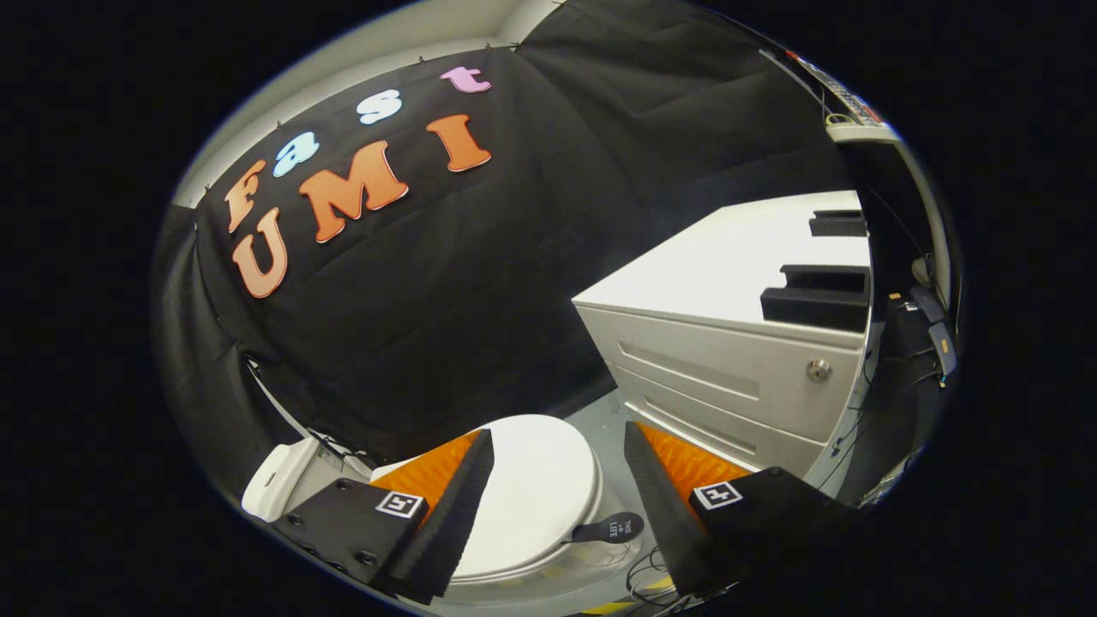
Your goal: Open the toilet lid.
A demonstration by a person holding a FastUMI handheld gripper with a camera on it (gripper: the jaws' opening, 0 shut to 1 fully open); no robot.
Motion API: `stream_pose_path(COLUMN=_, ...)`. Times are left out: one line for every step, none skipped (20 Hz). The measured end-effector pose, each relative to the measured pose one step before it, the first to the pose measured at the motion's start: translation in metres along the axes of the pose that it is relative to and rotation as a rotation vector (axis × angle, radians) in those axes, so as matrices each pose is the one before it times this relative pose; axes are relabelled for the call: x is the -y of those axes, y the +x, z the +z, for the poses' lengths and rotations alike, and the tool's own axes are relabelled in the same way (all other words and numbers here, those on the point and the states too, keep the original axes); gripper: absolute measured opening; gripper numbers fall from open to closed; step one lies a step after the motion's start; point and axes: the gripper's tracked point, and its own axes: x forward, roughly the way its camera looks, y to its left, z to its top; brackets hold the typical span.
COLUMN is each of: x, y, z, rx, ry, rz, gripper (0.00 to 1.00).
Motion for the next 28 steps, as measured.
stream_pose_path(x=0.00427, y=0.00539, z=-0.00959, rx=-0.01694, ry=0.01301, rz=-0.01014, gripper=0.99)
stream_pose_path(x=0.00653, y=0.00340, z=-0.00860, rx=-0.01632, ry=0.01360, rz=-0.01016, gripper=0.99)
stream_pose_path(x=0.00436, y=0.00440, z=-0.00713, rx=-0.01332, ry=0.01775, rz=-0.00880, gripper=0.99)
stream_pose_path(x=0.00721, y=0.00333, z=-0.00832, rx=-0.01993, ry=0.02135, rz=-0.01178, gripper=0.99)
stream_pose_path(x=0.00685, y=0.00162, z=-0.01077, rx=-0.03038, ry=0.02296, rz=-0.01146, gripper=0.99)
stream_pose_path(x=0.00770, y=0.00064, z=-0.00934, rx=-0.02704, ry=0.02474, rz=-0.01378, gripper=0.99)
stream_pose_path(x=0.00795, y=0.00098, z=-0.00966, rx=-0.02784, ry=0.02666, rz=-0.01111, gripper=0.99)
stream_pose_path(x=0.00629, y=0.00150, z=-0.00432, rx=-0.01228, ry=0.02933, rz=-0.01133, gripper=0.99)
stream_pose_path(x=0.00742, y=0.00325, z=-0.00537, rx=-0.01469, ry=0.02632, rz=-0.01209, gripper=0.99)
stream_pose_path(x=0.00635, y=0.00232, z=-0.00715, rx=-0.02333, ry=0.02511, rz=-0.01089, gripper=0.99)
stream_pose_path(x=0.00658, y=0.00154, z=-0.00775, rx=-0.02296, ry=0.02437, rz=-0.00624, gripper=0.99)
stream_pose_path(x=0.00623, y=0.00189, z=-0.00610, rx=-0.01913, ry=0.02292, rz=-0.00280, gripper=0.99)
stream_pose_path(x=0.00367, y=0.00305, z=-0.00739, rx=-0.02394, ry=0.02282, rz=0.00334, gripper=0.99)
stream_pose_path(x=0.00313, y=0.00039, z=-0.00807, rx=-0.03175, ry=0.02326, rz=0.00350, gripper=0.98)
stream_pose_path(x=0.00325, y=-0.00102, z=-0.00895, rx=-0.03942, ry=0.02153, rz=0.00198, gripper=0.95)
stream_pose_path(x=0.00211, y=-0.00003, z=-0.00711, rx=-0.02730, ry=0.02377, rz=0.00174, gripper=0.93)
stream_pose_path(x=0.00169, y=0.00255, z=-0.00238, rx=-0.01323, ry=0.02527, rz=0.00525, gripper=0.90)
stream_pose_path(x=0.00250, y=0.00401, z=-0.00292, rx=-0.01042, ry=0.02766, rz=0.00070, gripper=0.87)
stream_pose_path(x=0.00160, y=0.00231, z=-0.00213, rx=-0.00438, ry=0.02911, rz=0.00483, gripper=0.84)
stream_pose_path(x=-0.00172, y=0.00255, z=-0.00168, rx=-0.00532, ry=0.03638, rz=0.01620, gripper=0.81)
stream_pose_path(x=-0.00261, y=0.00252, z=-0.00224, rx=-0.00339, ry=0.02901, rz=0.01465, gripper=0.75)
stream_pose_path(x=0.00019, y=0.00211, z=0.00076, rx=-0.00124, ry=0.02307, rz=0.00638, gripper=0.69)
stream_pose_path(x=-0.00010, y=0.00296, z=-0.00233, rx=-0.00960, ry=0.02193, rz=0.00737, gripper=0.68)
stream_pose_path(x=-0.00068, y=0.00402, z=-0.00532, rx=-0.02682, ry=0.02254, rz=0.00759, gripper=0.68)
stream_pose_path(x=0.00064, y=0.00763, z=-0.00741, rx=-0.03062, ry=0.01829, rz=0.00042, gripper=0.68)
stream_pose_path(x=-0.00286, y=-0.00624, z=-0.00041, rx=0.00064, ry=0.02585, rz=0.01180, gripper=0.58)
stream_pose_path(x=-0.00305, y=0.00299, z=0.00153, rx=0.00934, ry=0.01285, rz=0.00999, gripper=0.49)
stream_pose_path(x=-0.00023, y=-0.00314, z=0.00347, rx=0.01086, ry=0.00498, rz=-0.00018, gripper=0.48)
